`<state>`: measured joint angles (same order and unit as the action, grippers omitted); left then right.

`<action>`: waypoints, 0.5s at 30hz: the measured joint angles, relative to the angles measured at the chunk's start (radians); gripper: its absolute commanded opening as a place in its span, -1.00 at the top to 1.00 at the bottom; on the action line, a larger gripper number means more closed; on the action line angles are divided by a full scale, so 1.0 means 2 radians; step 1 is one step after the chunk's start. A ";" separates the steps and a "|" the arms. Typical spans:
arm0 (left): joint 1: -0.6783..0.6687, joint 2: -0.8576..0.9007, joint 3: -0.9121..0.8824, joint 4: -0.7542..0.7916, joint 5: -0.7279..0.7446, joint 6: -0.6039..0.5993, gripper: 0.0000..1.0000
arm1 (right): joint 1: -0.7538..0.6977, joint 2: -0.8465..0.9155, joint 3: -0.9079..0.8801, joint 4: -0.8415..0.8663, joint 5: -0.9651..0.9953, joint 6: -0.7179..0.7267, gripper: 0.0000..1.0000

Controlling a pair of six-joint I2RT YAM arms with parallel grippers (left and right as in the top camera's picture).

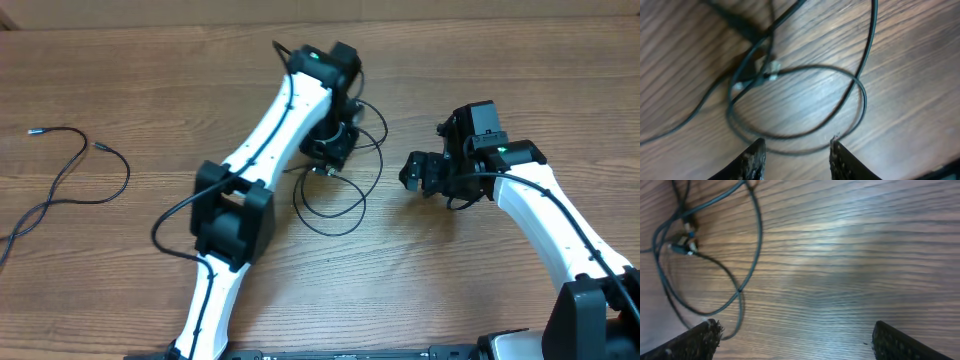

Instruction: Untangle cables

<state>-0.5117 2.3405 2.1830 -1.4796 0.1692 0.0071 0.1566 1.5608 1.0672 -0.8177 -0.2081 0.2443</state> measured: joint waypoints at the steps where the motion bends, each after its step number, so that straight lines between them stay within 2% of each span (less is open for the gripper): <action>1: -0.004 0.008 0.000 0.007 -0.006 0.000 0.17 | -0.001 0.000 0.000 -0.002 0.003 0.002 -0.90; 8: -0.021 0.038 0.000 0.046 -0.068 0.002 0.16 | -0.003 0.000 0.000 -0.003 0.009 0.008 -0.90; 15: -0.021 0.042 0.000 0.079 -0.091 0.002 0.10 | -0.003 0.000 0.000 -0.003 0.009 0.008 -0.90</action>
<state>-0.5533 2.4248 2.1826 -1.3224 -0.0124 0.0109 0.1505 1.5608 1.0672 -0.8242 -0.1902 0.2611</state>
